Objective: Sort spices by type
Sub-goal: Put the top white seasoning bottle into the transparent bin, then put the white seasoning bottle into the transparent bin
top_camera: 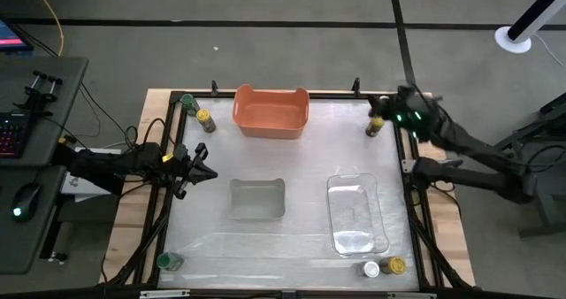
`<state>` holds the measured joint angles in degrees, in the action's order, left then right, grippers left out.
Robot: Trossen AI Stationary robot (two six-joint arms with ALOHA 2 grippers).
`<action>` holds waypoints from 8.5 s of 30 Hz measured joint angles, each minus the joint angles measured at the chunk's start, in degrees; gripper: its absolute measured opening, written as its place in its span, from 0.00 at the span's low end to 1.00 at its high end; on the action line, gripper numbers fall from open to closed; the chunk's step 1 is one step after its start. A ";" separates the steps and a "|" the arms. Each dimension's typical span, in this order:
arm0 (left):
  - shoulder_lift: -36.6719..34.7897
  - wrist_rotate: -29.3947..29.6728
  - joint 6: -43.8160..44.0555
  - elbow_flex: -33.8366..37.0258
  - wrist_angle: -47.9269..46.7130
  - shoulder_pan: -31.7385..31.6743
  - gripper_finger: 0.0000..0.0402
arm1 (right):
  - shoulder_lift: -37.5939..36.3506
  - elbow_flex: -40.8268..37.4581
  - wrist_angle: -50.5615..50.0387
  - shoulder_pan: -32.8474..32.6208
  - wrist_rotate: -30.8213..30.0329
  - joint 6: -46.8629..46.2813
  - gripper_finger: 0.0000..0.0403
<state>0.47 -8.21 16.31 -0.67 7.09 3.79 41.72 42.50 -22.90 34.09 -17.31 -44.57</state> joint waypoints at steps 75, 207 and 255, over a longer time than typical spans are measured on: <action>0.00 -0.02 0.00 0.00 0.00 0.00 0.01 | 55.25 25.08 -30.90 23.51 -2.26 17.36 0.77; -0.01 -0.01 0.00 0.00 -0.01 0.00 0.01 | 50.75 42.48 -36.77 -75.71 29.60 -15.25 0.74; -0.01 0.00 0.01 0.00 -0.02 -0.01 0.01 | 61.07 48.51 -45.74 -92.94 8.32 -36.47 0.74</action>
<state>0.46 -8.21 16.32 -0.66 7.07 3.78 102.78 91.00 -68.64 -58.85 -8.99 -81.03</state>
